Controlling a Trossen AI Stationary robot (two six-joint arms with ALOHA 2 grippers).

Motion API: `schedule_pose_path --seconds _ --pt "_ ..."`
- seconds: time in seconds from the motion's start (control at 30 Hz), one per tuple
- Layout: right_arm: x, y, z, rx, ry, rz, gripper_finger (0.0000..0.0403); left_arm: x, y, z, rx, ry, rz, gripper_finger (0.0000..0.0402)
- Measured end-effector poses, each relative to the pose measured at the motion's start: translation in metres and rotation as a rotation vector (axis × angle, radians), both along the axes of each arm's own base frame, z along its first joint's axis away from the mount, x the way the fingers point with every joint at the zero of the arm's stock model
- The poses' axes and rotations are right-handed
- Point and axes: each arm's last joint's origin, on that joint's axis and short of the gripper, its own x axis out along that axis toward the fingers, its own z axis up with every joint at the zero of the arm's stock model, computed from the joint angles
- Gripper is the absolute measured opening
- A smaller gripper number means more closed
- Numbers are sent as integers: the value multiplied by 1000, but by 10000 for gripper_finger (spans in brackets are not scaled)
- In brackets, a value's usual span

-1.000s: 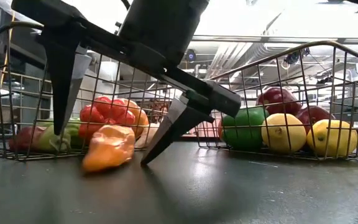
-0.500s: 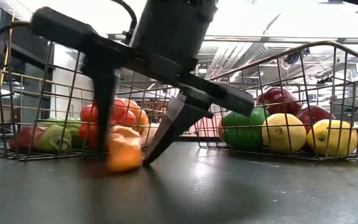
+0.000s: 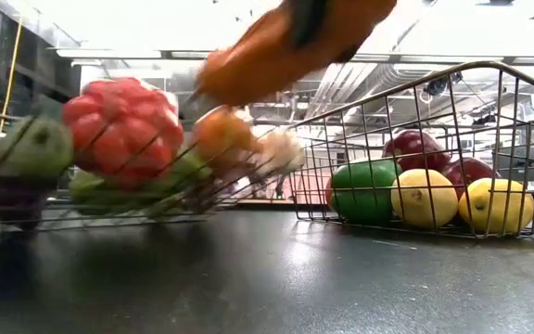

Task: Sort produce into baskets
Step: Put the orange chili pepper into the left basket

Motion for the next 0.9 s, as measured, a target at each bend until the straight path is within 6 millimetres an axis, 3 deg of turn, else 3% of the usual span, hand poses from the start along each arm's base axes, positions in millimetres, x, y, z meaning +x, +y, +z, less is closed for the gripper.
schedule_pose_path --seconds 0.13,0.37,0.67,0.9 --pt "-21 0 21 -64 27 -12 47 -1 1 1 26 -8 3 399" --pt "-1 -22 17 -55 10 -6 45 -1 2 1 29 -14 14 399" --pt "24 -34 -19 24 79 5 44 -1 1 1 -12 -8 7 399" --pt "44 -40 -50 53 42 -196 44 -1 1 1 -11 -7 6 399"
